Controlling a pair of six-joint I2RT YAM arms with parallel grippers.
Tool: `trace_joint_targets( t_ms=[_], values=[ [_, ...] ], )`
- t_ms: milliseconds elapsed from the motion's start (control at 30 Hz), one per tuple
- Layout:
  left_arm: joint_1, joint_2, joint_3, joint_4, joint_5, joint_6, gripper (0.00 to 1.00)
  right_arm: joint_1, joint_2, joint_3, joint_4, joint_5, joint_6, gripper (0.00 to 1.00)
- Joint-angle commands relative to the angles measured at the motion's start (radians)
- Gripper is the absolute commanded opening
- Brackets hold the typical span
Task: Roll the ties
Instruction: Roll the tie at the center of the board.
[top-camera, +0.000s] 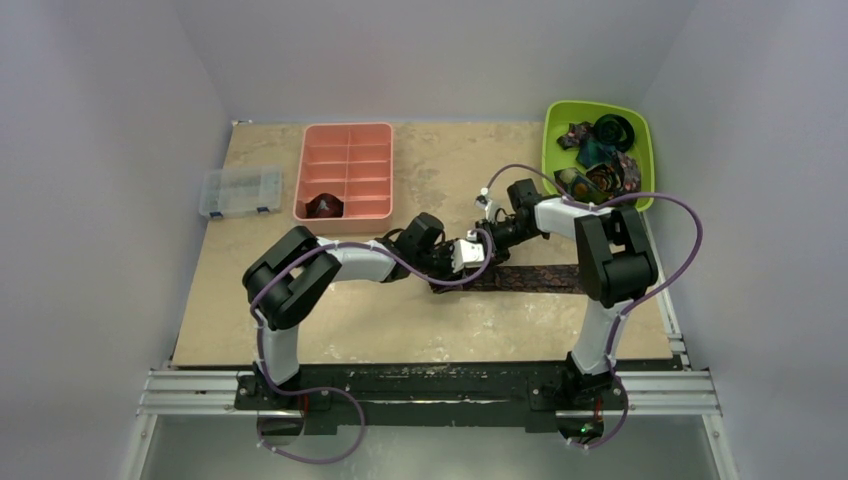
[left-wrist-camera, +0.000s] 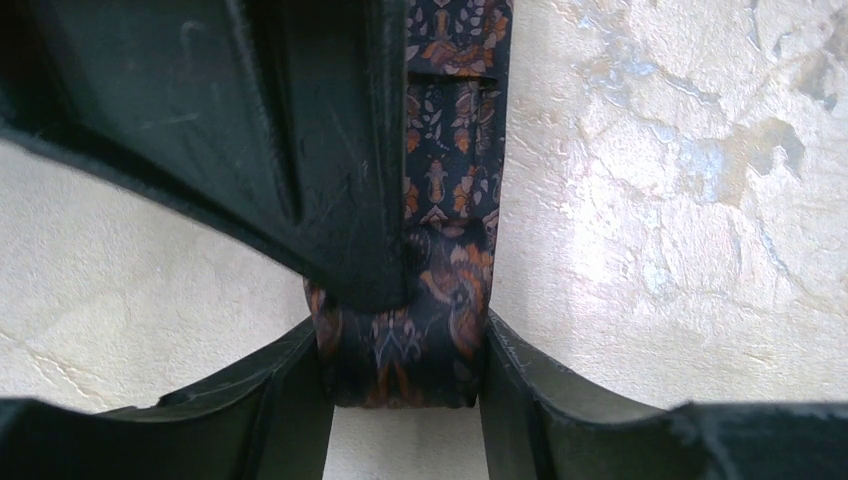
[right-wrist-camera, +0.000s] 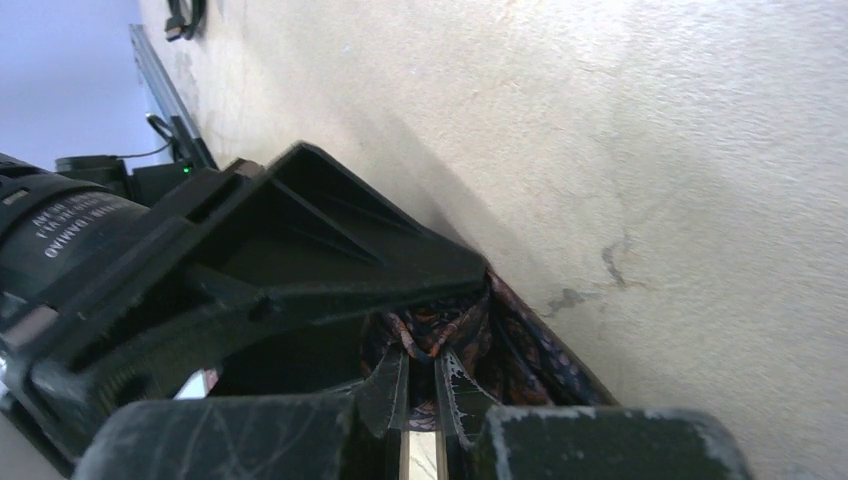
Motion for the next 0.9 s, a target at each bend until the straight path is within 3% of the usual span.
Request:
trace_joint_targets(
  t_ms=[0, 200, 433, 700, 867],
  values=[
    [0.005, 0.038, -0.051, -0.087, -0.009, -0.033, 0.52, -0.001, 0.019, -0.032, -0.015, 0.198, -0.088, 0.0],
    [0.005, 0.037, -0.064, 0.035, 0.052, -0.097, 0.65, 0.0, 0.016, -0.038, 0.003, 0.276, -0.102, 0.0],
    [0.006, 0.061, -0.121, 0.285, 0.064, -0.234, 0.65, 0.0, -0.006, -0.031, -0.003, 0.326, -0.113, 0.0],
    [0.005, 0.117, -0.112, 0.393, 0.043, -0.299, 0.53, 0.006, 0.0, -0.021, -0.016, 0.323, -0.124, 0.0],
    [0.003, 0.089, -0.111, 0.263, 0.0, -0.211, 0.28, 0.004, 0.024, 0.046, -0.084, 0.25, -0.153, 0.02]
  ],
)
